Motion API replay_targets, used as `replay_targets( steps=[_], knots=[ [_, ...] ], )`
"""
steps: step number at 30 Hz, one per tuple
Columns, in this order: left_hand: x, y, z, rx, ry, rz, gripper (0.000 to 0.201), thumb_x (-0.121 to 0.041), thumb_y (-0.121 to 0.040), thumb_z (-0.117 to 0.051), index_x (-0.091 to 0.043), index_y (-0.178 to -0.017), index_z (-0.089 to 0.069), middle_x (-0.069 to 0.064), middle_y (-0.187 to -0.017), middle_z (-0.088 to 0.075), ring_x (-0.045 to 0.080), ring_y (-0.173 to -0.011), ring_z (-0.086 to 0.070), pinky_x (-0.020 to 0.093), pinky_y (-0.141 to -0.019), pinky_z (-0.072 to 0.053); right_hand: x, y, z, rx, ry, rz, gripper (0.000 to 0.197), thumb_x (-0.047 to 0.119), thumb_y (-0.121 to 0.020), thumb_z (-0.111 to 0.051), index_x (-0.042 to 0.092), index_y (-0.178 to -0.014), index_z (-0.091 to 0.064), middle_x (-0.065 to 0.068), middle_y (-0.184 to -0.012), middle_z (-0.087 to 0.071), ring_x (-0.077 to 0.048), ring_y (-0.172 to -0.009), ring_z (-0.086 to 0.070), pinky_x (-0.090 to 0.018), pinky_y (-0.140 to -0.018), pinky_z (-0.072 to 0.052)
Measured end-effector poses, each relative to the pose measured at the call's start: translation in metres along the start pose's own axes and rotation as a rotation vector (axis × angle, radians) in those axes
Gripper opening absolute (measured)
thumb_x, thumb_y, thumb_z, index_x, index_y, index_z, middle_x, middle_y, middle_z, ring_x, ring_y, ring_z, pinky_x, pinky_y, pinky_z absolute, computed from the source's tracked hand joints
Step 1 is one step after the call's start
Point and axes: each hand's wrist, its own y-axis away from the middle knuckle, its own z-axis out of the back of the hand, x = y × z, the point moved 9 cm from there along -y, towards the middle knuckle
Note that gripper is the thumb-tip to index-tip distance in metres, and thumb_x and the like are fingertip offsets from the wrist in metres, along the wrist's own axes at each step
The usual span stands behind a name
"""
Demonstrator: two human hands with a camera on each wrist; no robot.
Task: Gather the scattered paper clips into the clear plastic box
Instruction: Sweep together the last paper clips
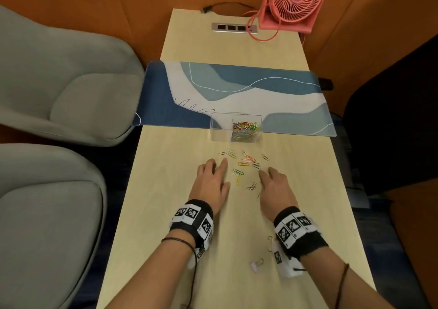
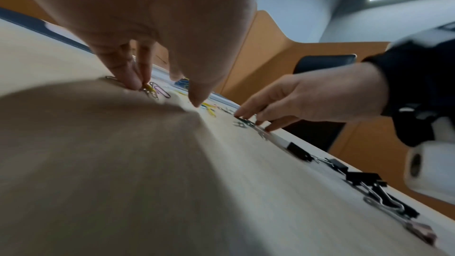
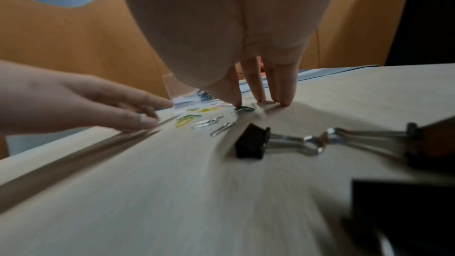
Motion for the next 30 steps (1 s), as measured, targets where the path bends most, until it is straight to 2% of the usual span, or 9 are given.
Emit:
replay_targets(
  steps=[5,8,12,14,17,21,24,26,30],
  knots=[
    [-0.026,-0.007,-0.017,0.065,-0.077,-0.112,0.054,-0.04,-0.094,-0.053,-0.028,-0.145,-0.039,0.006,-0.137,-0.039,0.024,-0.121,-0.034,0.034,-0.102,-0.041,0.011,0.013,-0.003,-0.1,0.018,0.105,0.035,0.018,-0.087,-0.062,0.004,-0.119,-0.062,-0.016,-0.125,-0.057,-0.035,-0.109,-0.056,-0.042,-0.092,-0.05],
    [-0.033,-0.009,-0.021,0.062,-0.106,-0.14,0.043,-0.035,-0.092,-0.059,-0.024,-0.134,-0.054,0.007,-0.132,-0.045,0.027,-0.118,-0.039,0.036,-0.096,-0.046,0.005,0.015,-0.005,-0.051,-0.008,0.082,0.041,0.025,-0.092,-0.057,0.007,-0.128,-0.055,-0.015,-0.133,-0.052,-0.031,-0.118,-0.05,-0.037,-0.101,-0.043],
    [-0.03,-0.012,-0.018,0.003,-0.059,-0.136,0.019,-0.019,-0.091,-0.063,-0.013,-0.106,-0.073,0.009,-0.108,-0.059,0.028,-0.1,-0.052,0.041,-0.083,-0.052,0.017,0.015,-0.003,-0.008,0.034,0.111,0.045,0.029,-0.095,-0.05,0.016,-0.138,-0.045,-0.014,-0.135,-0.047,-0.029,-0.12,-0.044,-0.035,-0.099,-0.042],
    [-0.027,-0.013,-0.018,0.0,-0.034,-0.125,0.017,-0.013,-0.091,-0.062,-0.011,-0.101,-0.075,0.009,-0.104,-0.062,0.028,-0.096,-0.055,0.039,-0.082,-0.052,0.024,0.015,-0.006,0.016,0.08,0.133,0.039,0.026,-0.096,-0.049,0.015,-0.133,-0.048,-0.014,-0.13,-0.048,-0.03,-0.116,-0.045,-0.035,-0.093,-0.045],
    [-0.026,-0.012,-0.016,0.015,-0.016,-0.109,0.021,-0.008,-0.09,-0.06,-0.011,-0.104,-0.075,0.008,-0.105,-0.065,0.027,-0.096,-0.058,0.034,-0.084,-0.049,0.026,0.015,-0.008,0.057,0.148,0.145,0.033,0.008,-0.092,-0.049,0.014,-0.125,-0.053,-0.01,-0.124,-0.05,-0.026,-0.111,-0.046,-0.032,-0.083,-0.048],
    [-0.016,-0.006,-0.008,-0.032,0.072,-0.062,0.026,0.003,-0.08,-0.062,-0.011,-0.095,-0.077,0.008,-0.093,-0.07,0.029,-0.085,-0.066,0.033,-0.078,-0.053,0.032,0.014,-0.005,0.121,0.197,0.191,0.032,-0.009,-0.085,-0.044,0.006,-0.109,-0.06,-0.012,-0.117,-0.05,-0.027,-0.107,-0.048,-0.032,-0.08,-0.047],
    [-0.008,0.002,0.0,-0.079,0.162,0.004,0.024,-0.002,-0.083,-0.064,-0.016,-0.097,-0.077,0.003,-0.092,-0.074,0.022,-0.086,-0.068,0.029,-0.084,-0.054,0.038,0.014,-0.001,0.139,0.232,0.208,0.029,-0.012,-0.085,-0.045,0.004,-0.102,-0.063,-0.013,-0.111,-0.051,-0.027,-0.099,-0.052,-0.03,-0.074,-0.043],
    [0.002,0.006,0.002,-0.1,0.273,0.092,0.024,-0.004,-0.083,-0.068,-0.018,-0.101,-0.077,0.001,-0.09,-0.075,0.017,-0.083,-0.07,0.028,-0.086,-0.055,0.04,0.013,0.0,0.147,0.23,0.208,0.028,-0.011,-0.085,-0.046,0.003,-0.101,-0.064,-0.013,-0.108,-0.054,-0.028,-0.096,-0.055,-0.031,-0.075,-0.045],
    [0.021,0.012,0.006,-0.116,0.464,0.236,0.019,-0.004,-0.078,-0.076,-0.017,-0.092,-0.078,-0.005,-0.077,-0.073,0.006,-0.071,-0.068,0.024,-0.078,-0.058,0.041,0.007,0.001,0.184,0.228,0.186,0.024,-0.006,-0.088,-0.044,0.004,-0.099,-0.063,-0.014,-0.102,-0.06,-0.029,-0.093,-0.06,-0.032,-0.077,-0.046]
  ],
)
